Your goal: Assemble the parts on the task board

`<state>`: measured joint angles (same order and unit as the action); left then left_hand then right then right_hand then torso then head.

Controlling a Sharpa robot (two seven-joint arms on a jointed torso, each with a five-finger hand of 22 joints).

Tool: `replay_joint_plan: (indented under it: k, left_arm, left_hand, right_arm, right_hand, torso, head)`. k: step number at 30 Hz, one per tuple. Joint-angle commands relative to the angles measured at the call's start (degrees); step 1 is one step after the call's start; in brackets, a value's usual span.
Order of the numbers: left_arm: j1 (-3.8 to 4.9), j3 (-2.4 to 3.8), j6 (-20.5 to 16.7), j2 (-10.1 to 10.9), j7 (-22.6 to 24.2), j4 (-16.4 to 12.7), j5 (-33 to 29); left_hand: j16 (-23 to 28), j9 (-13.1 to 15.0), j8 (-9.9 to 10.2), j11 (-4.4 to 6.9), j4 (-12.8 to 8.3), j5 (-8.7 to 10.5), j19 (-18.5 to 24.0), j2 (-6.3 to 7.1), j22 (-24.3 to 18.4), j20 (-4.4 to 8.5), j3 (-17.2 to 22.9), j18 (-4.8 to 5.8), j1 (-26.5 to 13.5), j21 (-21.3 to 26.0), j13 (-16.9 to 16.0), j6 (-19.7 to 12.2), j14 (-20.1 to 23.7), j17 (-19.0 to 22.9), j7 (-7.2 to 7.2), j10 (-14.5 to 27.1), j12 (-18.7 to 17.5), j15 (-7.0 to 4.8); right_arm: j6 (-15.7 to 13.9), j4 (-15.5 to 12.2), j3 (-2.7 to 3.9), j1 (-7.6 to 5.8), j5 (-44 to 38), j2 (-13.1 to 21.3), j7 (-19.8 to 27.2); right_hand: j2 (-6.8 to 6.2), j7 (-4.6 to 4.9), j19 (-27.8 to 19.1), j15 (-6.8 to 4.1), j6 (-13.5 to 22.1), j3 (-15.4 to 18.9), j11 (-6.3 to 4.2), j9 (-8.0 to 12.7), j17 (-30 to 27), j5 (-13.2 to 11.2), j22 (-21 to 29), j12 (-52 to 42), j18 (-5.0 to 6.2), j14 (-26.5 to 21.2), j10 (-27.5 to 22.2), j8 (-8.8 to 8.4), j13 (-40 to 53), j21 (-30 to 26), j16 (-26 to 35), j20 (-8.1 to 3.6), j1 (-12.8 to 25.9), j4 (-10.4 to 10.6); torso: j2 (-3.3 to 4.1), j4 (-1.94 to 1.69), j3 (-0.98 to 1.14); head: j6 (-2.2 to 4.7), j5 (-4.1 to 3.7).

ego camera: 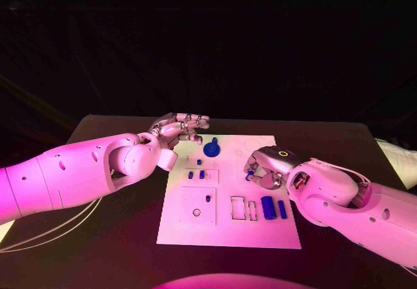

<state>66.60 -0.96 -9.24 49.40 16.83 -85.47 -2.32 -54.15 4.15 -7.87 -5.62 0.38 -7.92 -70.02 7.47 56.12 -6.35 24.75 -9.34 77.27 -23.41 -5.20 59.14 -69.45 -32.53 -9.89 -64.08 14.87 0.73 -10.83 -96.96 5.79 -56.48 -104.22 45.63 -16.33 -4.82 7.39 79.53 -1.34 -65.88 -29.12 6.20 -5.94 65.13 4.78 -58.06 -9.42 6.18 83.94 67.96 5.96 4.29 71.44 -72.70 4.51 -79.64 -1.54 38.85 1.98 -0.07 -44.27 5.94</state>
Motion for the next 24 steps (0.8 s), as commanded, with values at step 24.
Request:
replay_joint_plan:
  k: [24]
  left_arm:
    - [-0.34, 0.03, 1.23, -0.57, 0.24, 0.03, 0.29]
  left_hand:
    - [0.20, -0.06, -0.20, -0.03, -0.26, 0.10, -0.37, -0.18, -0.13, -0.07, -0.05, -1.03, 0.60, 0.31, -0.08, -0.23, 0.49, 0.12, -0.03, 0.64, 0.31, 0.08]
  right_arm:
    - [-5.56, -9.73, 1.22, 1.58, 3.77, -3.55, 2.24]
  right_hand:
    - [0.14, -0.10, 0.43, -0.48, -0.61, -1.24, -3.20, -0.34, 0.06, 1.36, -0.29, 0.51, -0.34, 2.22, 4.19, 0.38, 0.93, 0.43, -0.49, -0.46, -0.96, -1.18]
  torso:
    - [0.09, -0.13, -0.10]
  head:
    - [-0.09, 1.33]
